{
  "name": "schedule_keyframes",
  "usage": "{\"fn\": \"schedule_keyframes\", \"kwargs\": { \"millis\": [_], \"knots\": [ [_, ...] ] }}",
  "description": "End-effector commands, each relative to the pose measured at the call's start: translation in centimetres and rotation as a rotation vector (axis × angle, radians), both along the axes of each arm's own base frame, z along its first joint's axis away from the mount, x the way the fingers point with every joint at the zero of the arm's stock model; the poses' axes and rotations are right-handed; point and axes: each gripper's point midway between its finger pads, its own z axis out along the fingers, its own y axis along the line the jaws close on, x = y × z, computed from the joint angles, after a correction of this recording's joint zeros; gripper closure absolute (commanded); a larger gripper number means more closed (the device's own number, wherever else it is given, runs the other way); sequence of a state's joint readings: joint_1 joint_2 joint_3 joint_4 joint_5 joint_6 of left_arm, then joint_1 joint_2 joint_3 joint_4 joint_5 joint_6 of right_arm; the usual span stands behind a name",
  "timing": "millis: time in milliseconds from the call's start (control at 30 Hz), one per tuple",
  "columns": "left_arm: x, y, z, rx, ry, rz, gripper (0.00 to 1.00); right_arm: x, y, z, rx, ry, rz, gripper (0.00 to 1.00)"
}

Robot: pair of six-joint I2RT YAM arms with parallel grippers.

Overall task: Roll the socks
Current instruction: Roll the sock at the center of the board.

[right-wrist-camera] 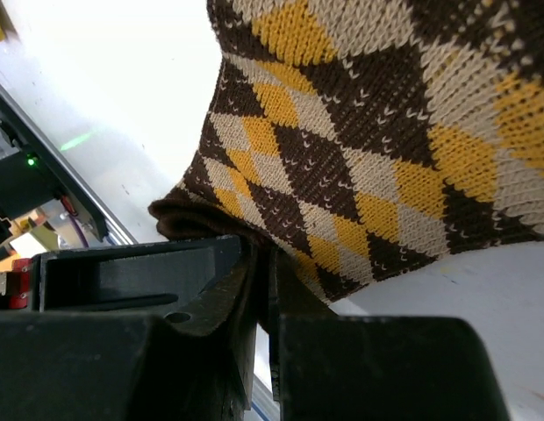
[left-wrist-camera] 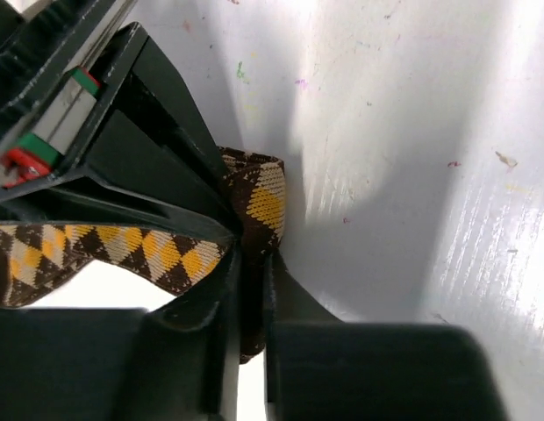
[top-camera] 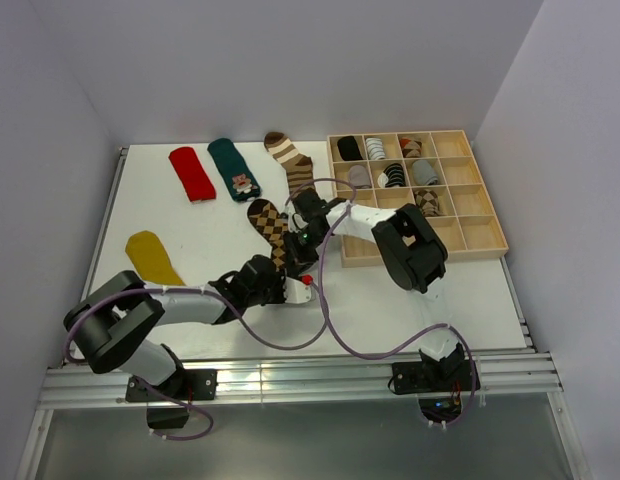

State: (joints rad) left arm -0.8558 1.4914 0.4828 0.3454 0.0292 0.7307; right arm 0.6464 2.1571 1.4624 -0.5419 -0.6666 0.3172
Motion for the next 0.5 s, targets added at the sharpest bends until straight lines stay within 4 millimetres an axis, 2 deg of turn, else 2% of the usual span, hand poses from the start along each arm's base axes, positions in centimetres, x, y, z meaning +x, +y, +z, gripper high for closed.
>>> {"fn": "schedule_keyframes", "kwargs": {
  "millis": [0, 33, 67, 100, 133, 167, 200, 233, 267, 300, 333, 367, 433, 467],
  "knots": [
    [-1.4, 0.2, -1.4, 0.061, 0.161, -0.026, 0.90, -1.1, -3.7, -4.2, -0.206, -0.003, 0.017, 0.94],
    [-1.6, 0.2, -1.3, 0.064, 0.201, -0.030, 0.93, -1.0, -3.8, -4.1, -0.209, -0.012, 0.014, 0.92],
    [-1.2, -0.8, 0.0, 0.018, 0.239, -0.051, 0.97, -0.7, -3.8, -3.8, -0.211, -0.031, 0.008, 0.87],
    [-1.4, -0.8, 0.1, 0.015, 0.290, -0.054, 0.99, -0.5, -3.8, -3.6, -0.202, -0.052, 0.000, 0.83],
    [-2.4, 0.1, -0.4, 0.054, 0.374, -0.046, 1.00, 0.0, -3.5, -2.4, -0.183, -0.084, -0.017, 0.78],
    [-1.7, -0.7, 1.0, 0.006, 0.412, -0.055, 1.00, 0.7, -3.2, -1.8, -0.162, -0.118, -0.030, 0.70],
    [-2.1, -0.4, 0.7, 0.021, 0.471, -0.057, 1.00, 0.8, -3.2, -1.4, -0.159, -0.127, -0.052, 0.65],
    [-1.9, 0.1, 1.5, 0.025, 0.531, -0.041, 1.00, 1.5, -3.1, 0.4, -0.135, -0.179, -0.072, 0.61],
    [-2.4, 0.3, 1.6, 0.032, 0.583, -0.040, 1.00, 2.2, -3.2, 1.1, -0.137, -0.215, -0.093, 0.55],
    [-3.0, 0.2, 1.5, 0.023, 0.646, -0.062, 1.00, 2.7, -3.0, 2.0, -0.124, -0.251, -0.123, 0.52],
    [-3.6, 1.2, 1.4, 0.044, 0.712, -0.040, 1.00, 3.2, -3.2, 2.8, -0.124, -0.280, -0.148, 0.50],
    [-3.4, 1.1, 1.9, 0.039, 0.732, -0.041, 1.00, 4.1, -3.5, 4.5, -0.121, -0.340, -0.183, 0.48],
    [-3.6, 1.3, 1.9, 0.038, 0.801, -0.039, 1.00, 4.8, -3.9, 5.8, -0.112, -0.380, -0.249, 0.47],
    [-4.4, 1.8, 1.9, 0.054, 0.854, -0.031, 1.00, 5.2, -4.2, 7.4, -0.092, -0.416, -0.283, 0.46]
  ]
}}
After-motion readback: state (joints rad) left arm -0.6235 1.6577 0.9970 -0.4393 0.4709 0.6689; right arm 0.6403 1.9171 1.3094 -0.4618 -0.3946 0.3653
